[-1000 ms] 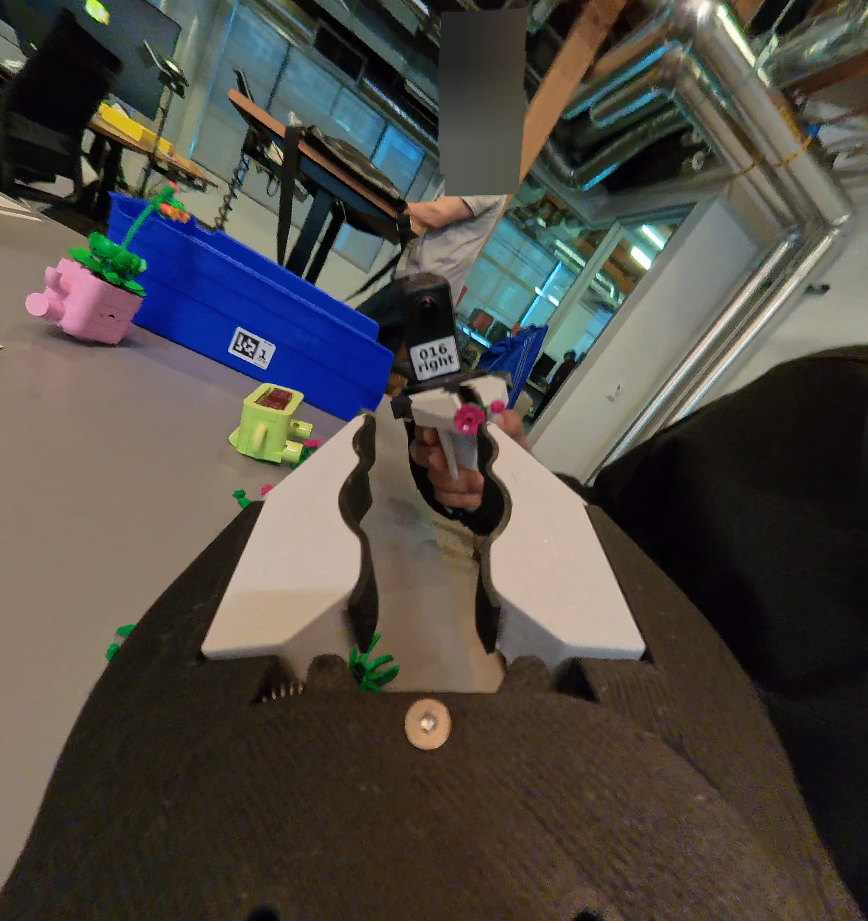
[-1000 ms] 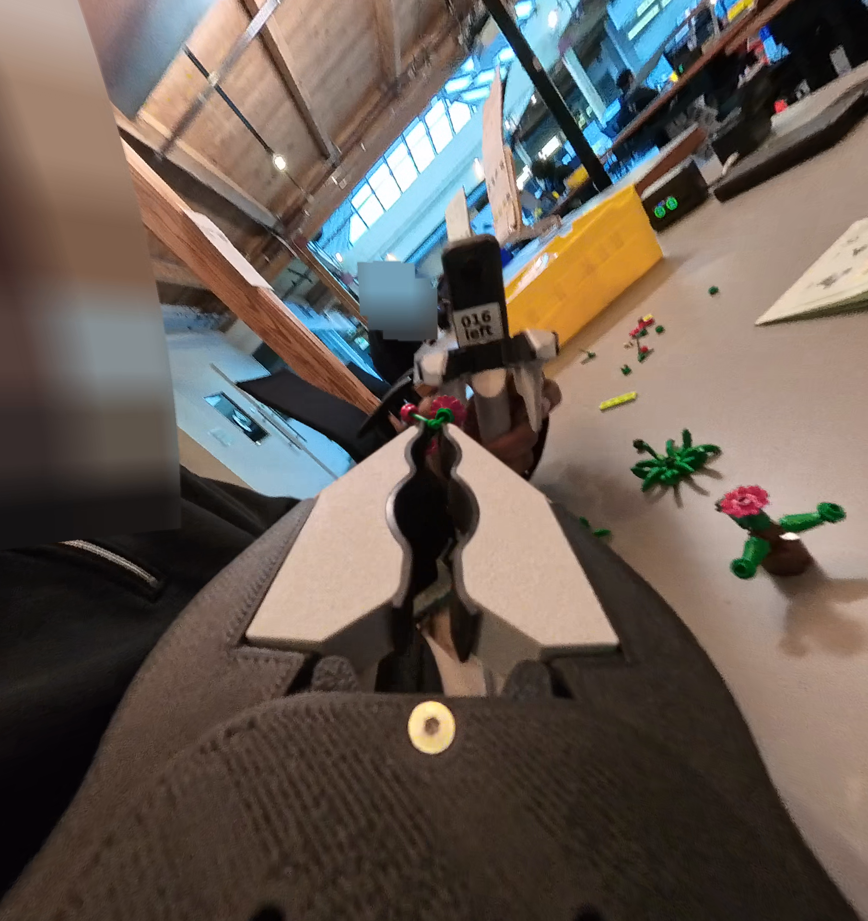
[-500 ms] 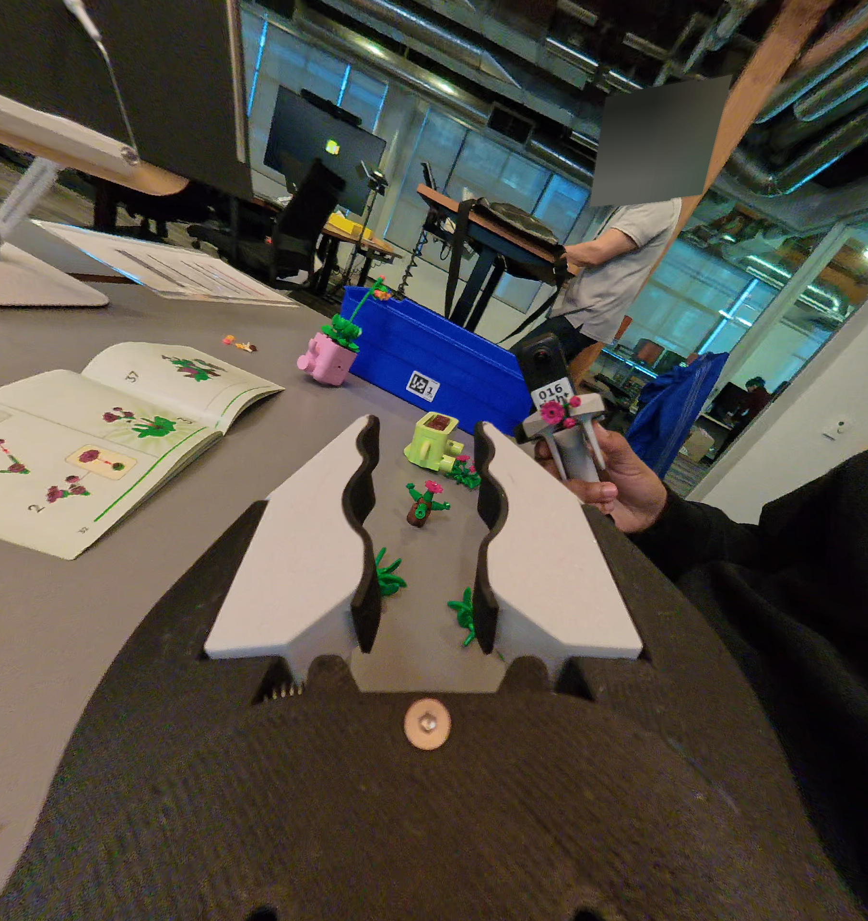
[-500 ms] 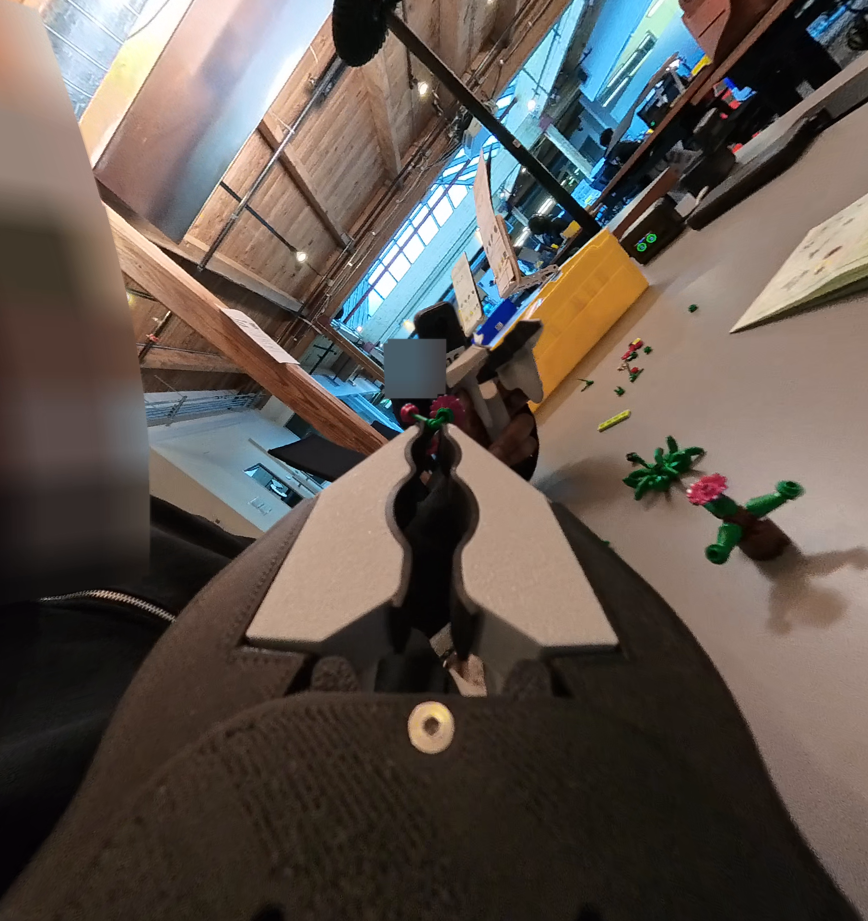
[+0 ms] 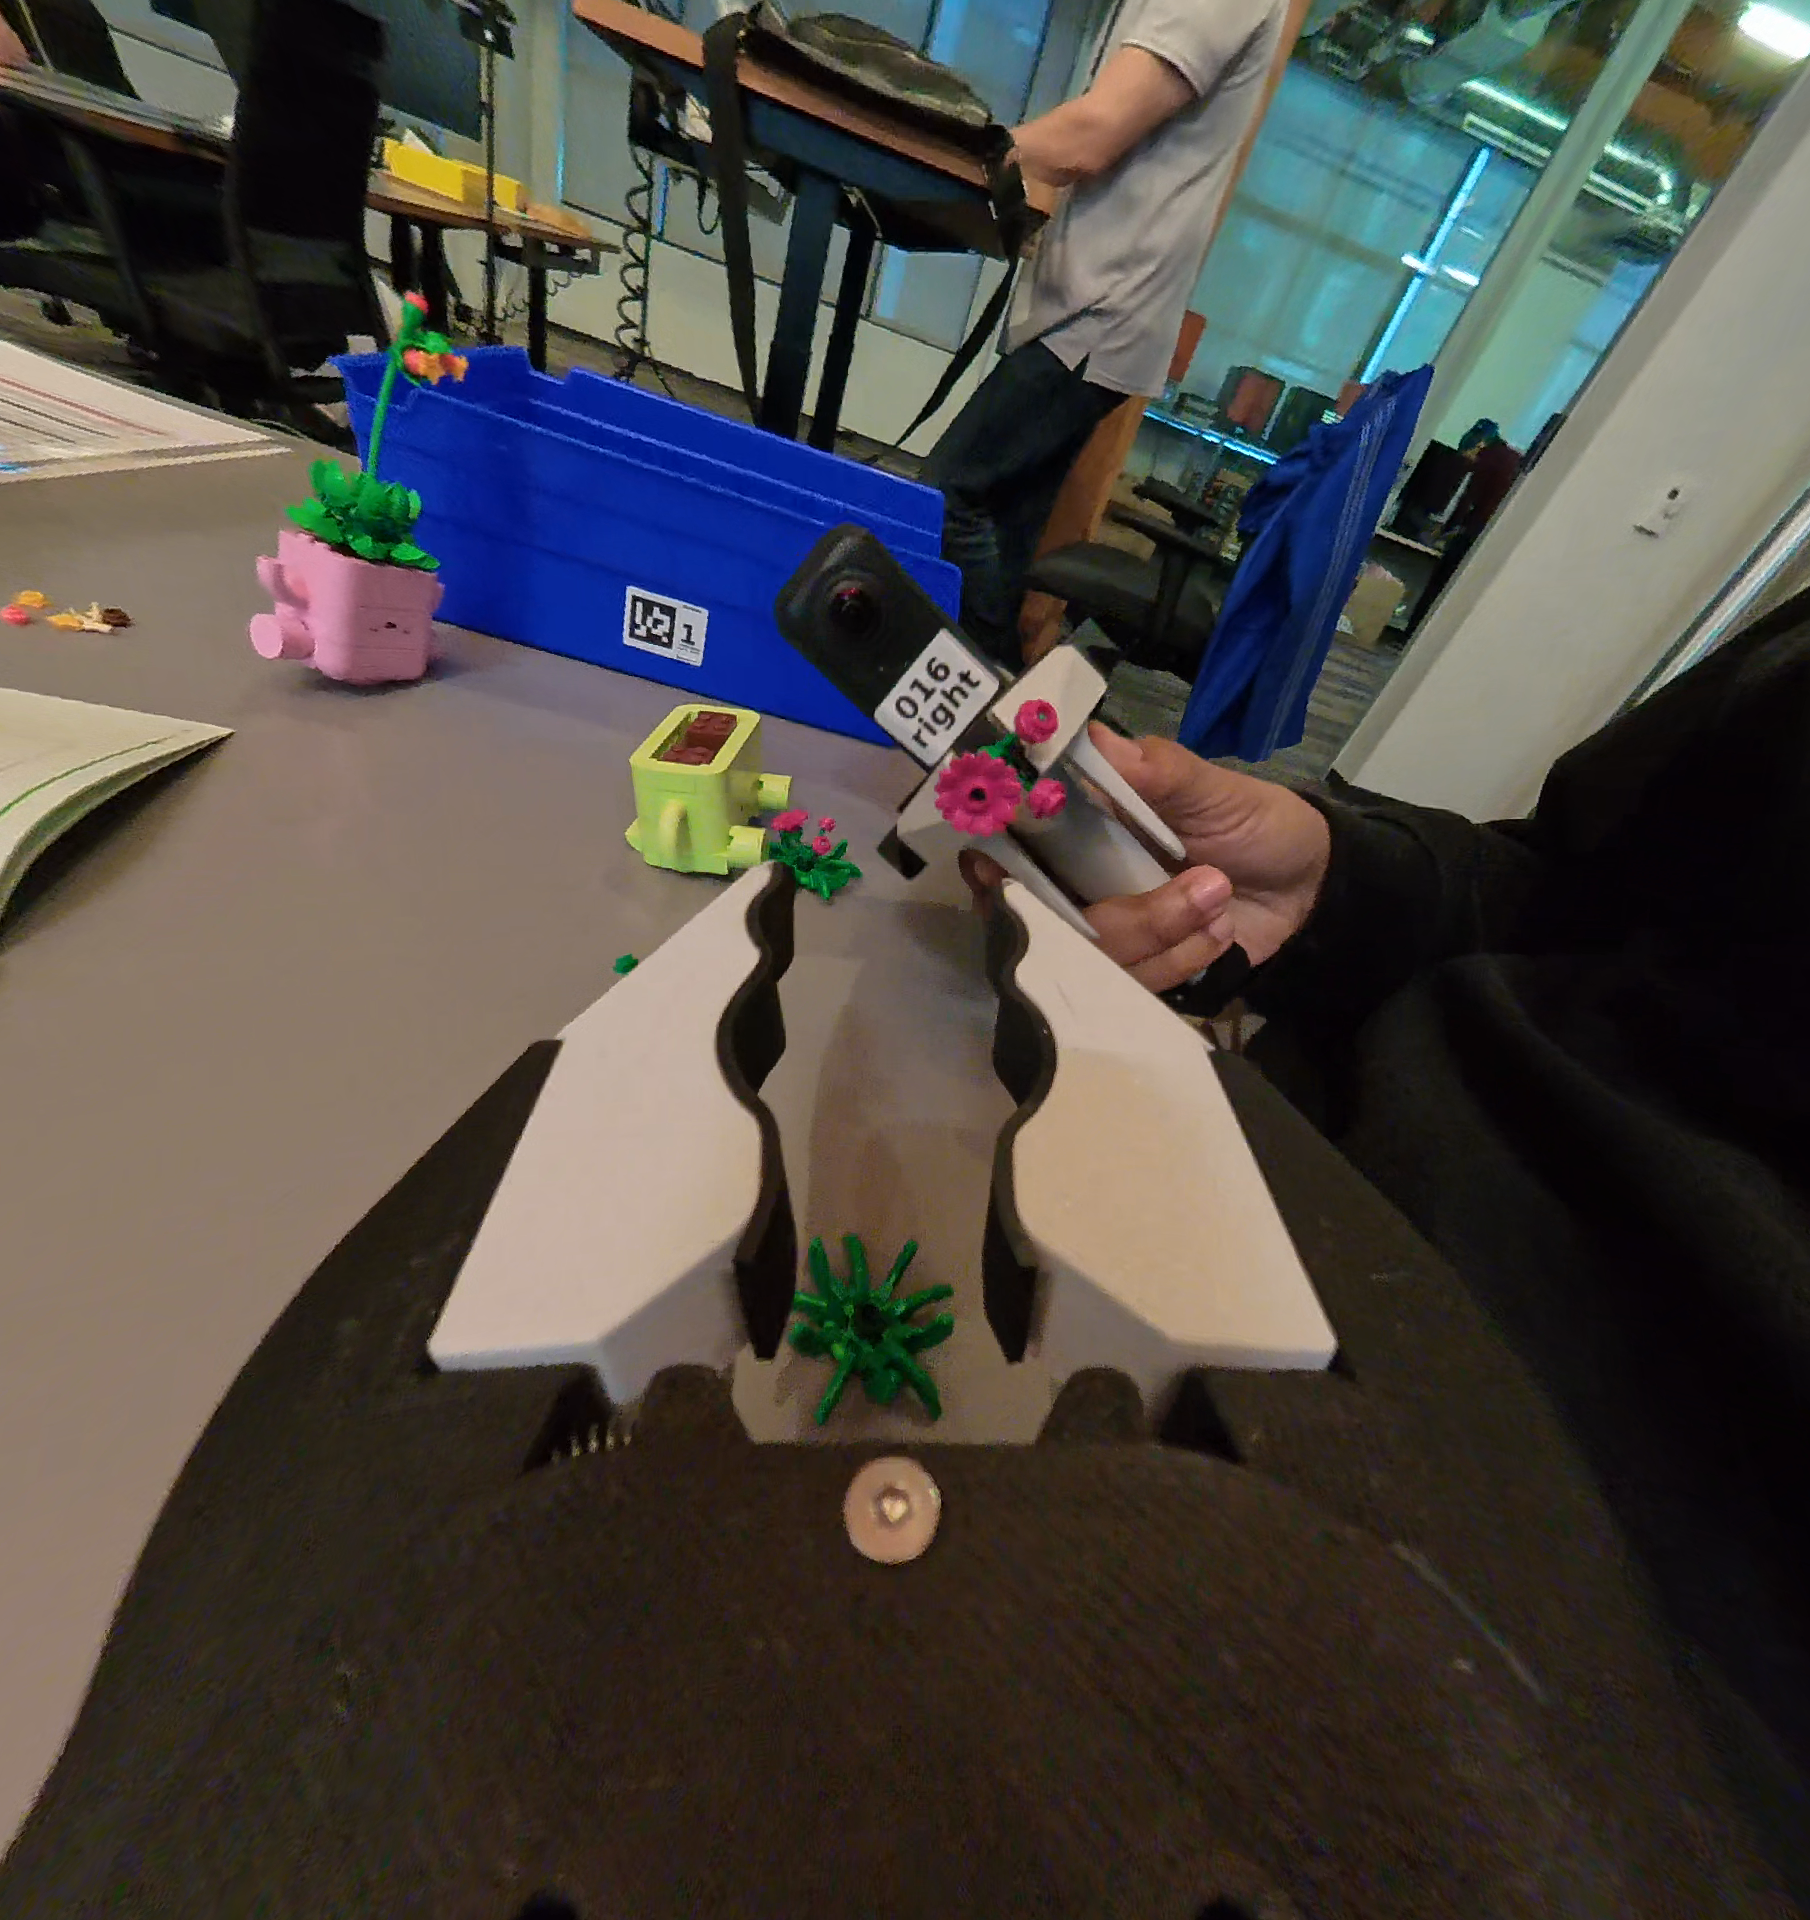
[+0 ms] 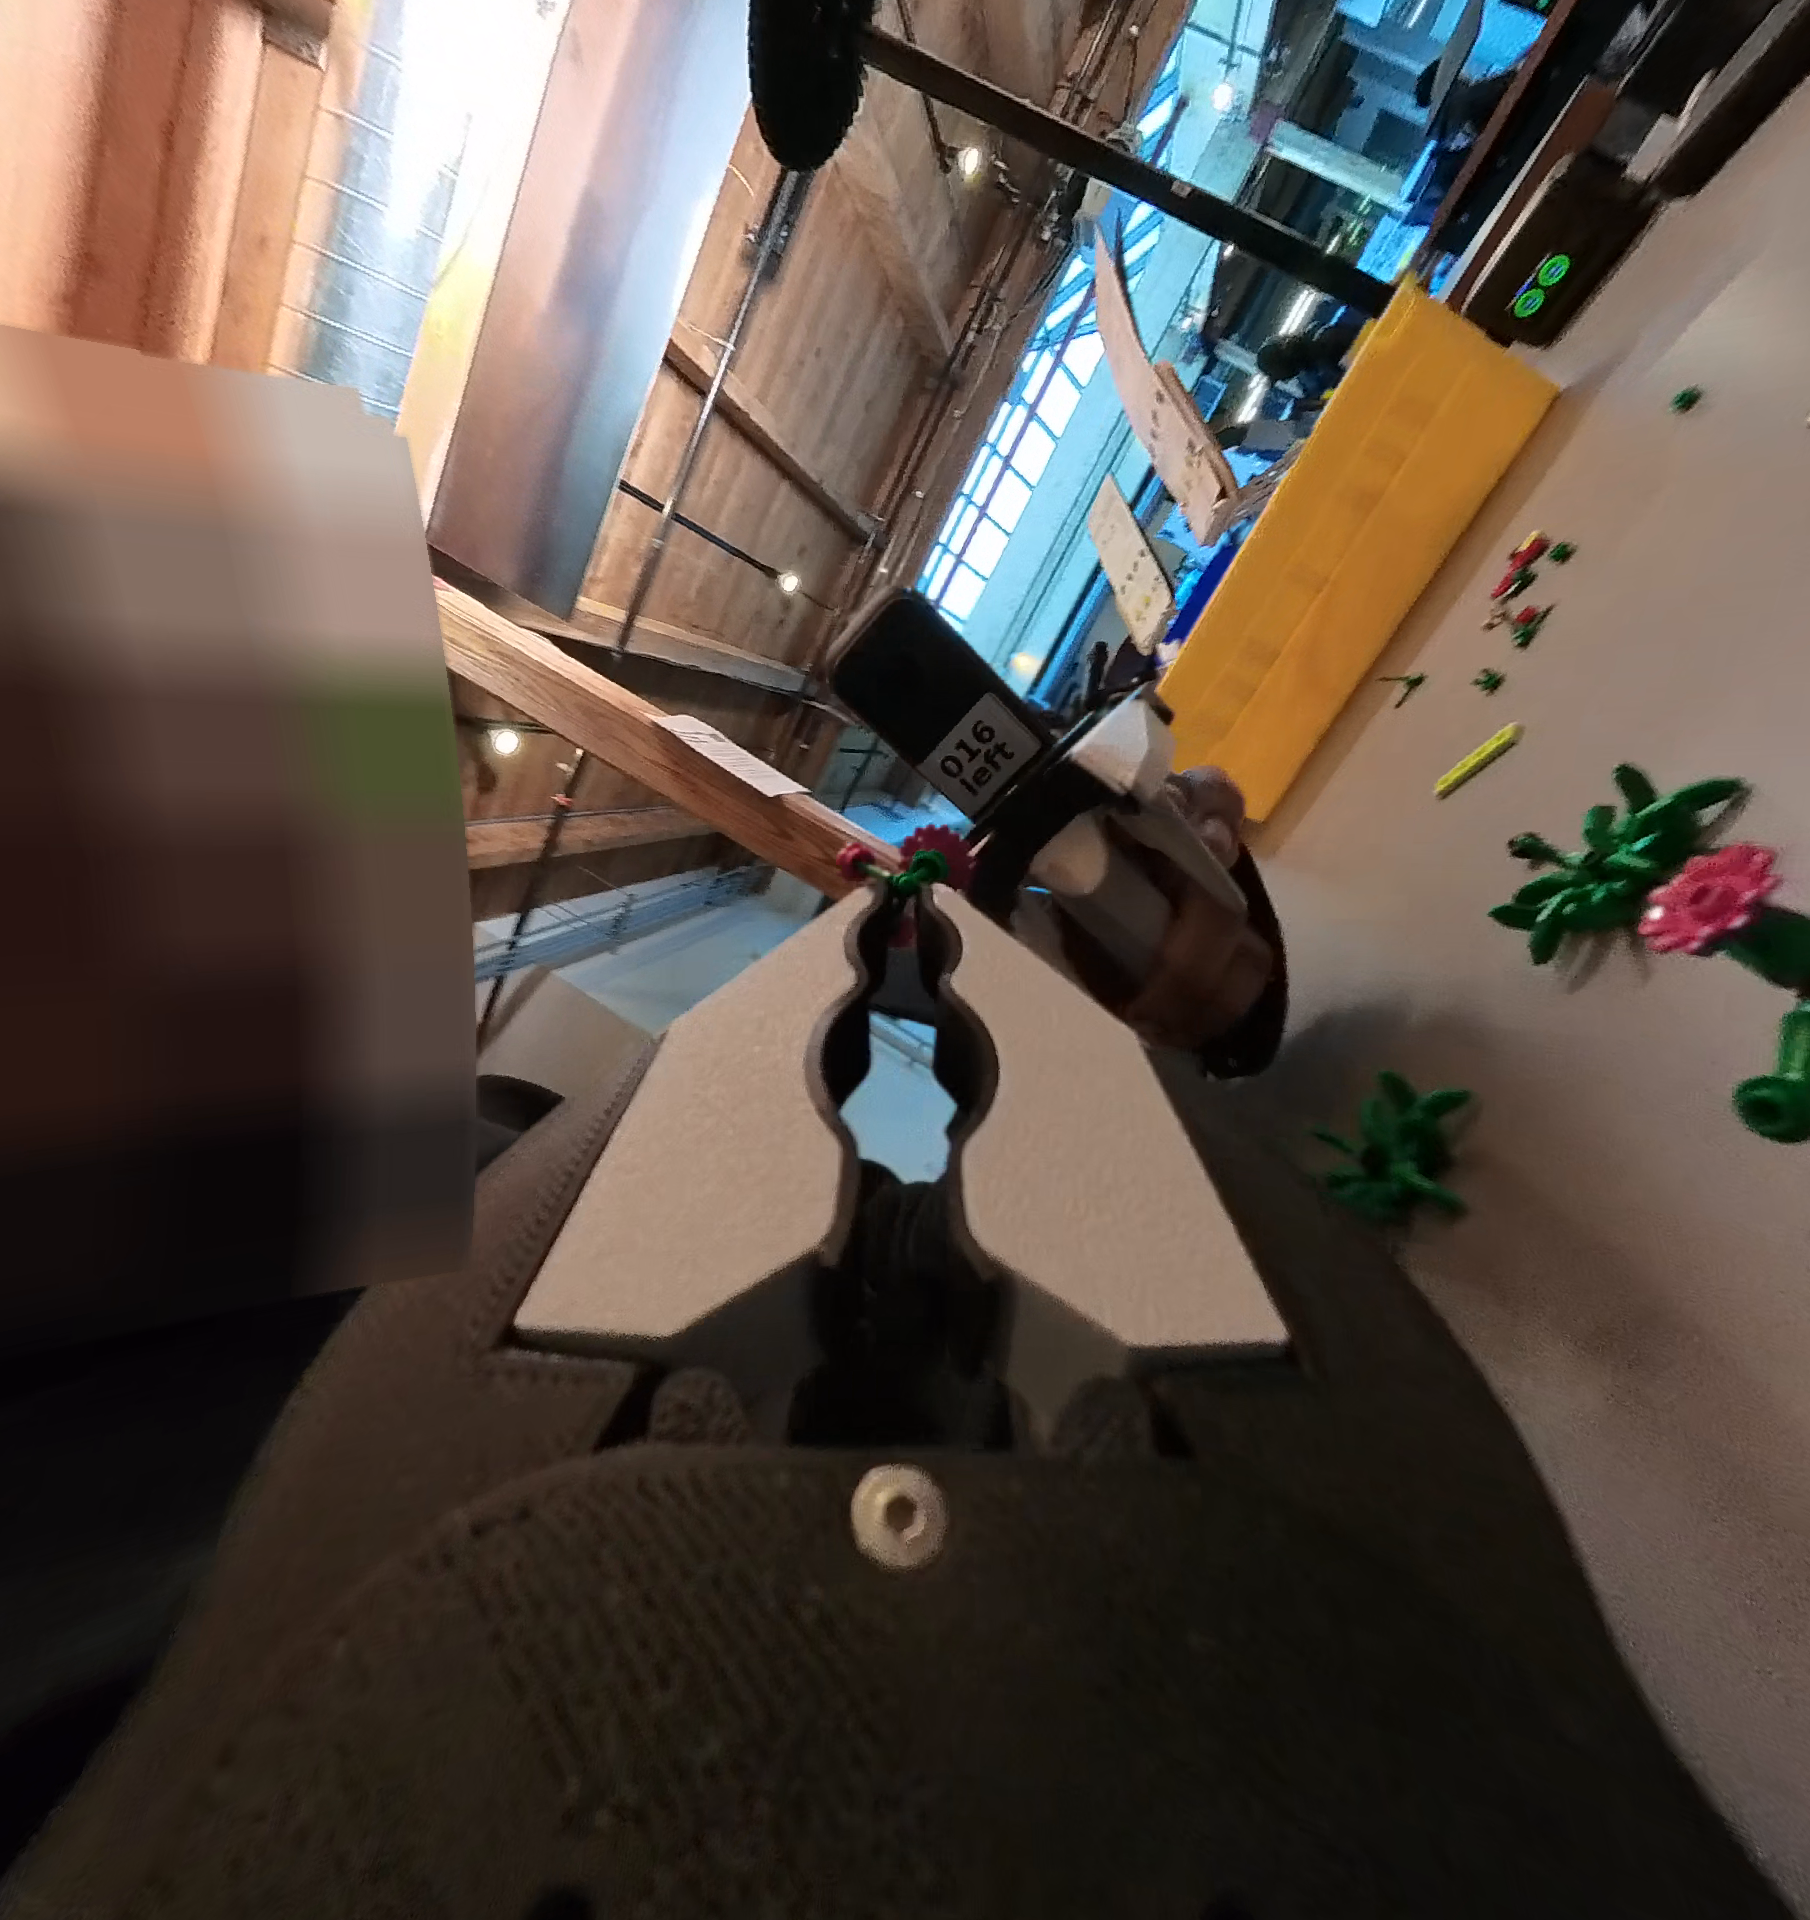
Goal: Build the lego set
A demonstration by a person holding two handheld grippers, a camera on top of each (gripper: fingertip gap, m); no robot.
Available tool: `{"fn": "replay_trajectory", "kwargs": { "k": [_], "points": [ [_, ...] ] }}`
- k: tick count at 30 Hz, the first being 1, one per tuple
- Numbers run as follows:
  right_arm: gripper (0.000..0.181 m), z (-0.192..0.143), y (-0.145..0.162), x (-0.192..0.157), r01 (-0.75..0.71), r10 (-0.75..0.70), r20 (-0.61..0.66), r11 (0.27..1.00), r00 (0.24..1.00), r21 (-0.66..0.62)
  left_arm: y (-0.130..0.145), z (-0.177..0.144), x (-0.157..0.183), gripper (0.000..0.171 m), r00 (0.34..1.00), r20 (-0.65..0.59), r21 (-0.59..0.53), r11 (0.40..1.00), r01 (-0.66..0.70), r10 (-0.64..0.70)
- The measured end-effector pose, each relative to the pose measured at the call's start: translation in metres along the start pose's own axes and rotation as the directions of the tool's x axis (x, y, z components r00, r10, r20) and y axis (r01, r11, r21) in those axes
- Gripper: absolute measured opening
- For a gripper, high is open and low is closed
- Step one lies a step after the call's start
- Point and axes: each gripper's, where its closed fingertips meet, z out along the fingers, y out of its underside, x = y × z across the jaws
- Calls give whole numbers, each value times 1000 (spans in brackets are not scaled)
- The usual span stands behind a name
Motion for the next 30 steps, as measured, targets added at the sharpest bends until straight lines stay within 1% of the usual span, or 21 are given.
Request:
{"fn": "replay_trajectory", "kwargs": {
  "k": [3, 6, 11, 16, 20, 23, 25, 27, 29, 30],
  "points": [
    [3, 2, 2, 0, -64, 64, 28, 998, 998, 5, -6, 0, 4, 31, 1000, -17, 33, 999, 2, -1],
    [3, 3, 2, 0, -96, 95, 46, 995, 994, 6, -12, -1, 10, 29, 998, -60, 74, 997, 23, -18],
    [2, 2, 4, 2, -105, 105, 43, 994, 994, -1, -13, -1, 14, 12, 997, -76, 79, 997, 19, -12],
    [4, 3, 4, 2, -106, 106, 45, 994, 993, -4, -15, -2, 14, 12, 997, -80, 87, 996, 19, -12],
    [21, 0, 4, 5, -120, 120, 31, 993, 992, -4, -16, -4, 11, 12, 998, -66, 95, 995, 29, -22],
    [26, -4, 0, 2, -117, 117, 34, 993, 993, 11, -16, -6, 5, 11, 998, -51, 103, 993, 54, -49],
    [27, -7, -3, -2, -73, 73, 32, 997, 997, 13, -17, -8, 2, 11, 995, -54, 118, 989, 86, -80],
    [27, -8, -5, -11, 17, -17, 30, 1000, 999, 1, -20, -11, -1, 11, 991, -65, 142, 982, 126, -118],
    [28, -10, -7, -23, 154, -154, 19, 988, 988, -20, -22, -15, -5, 11, 987, -70, 163, 974, 155, -146],
    [27, -13, -10, -30, 245, -245, 1, 969, 970, -29, -23, -17, -7, 11, 986, -62, 170, 972, 161, -152]
  ]
}}
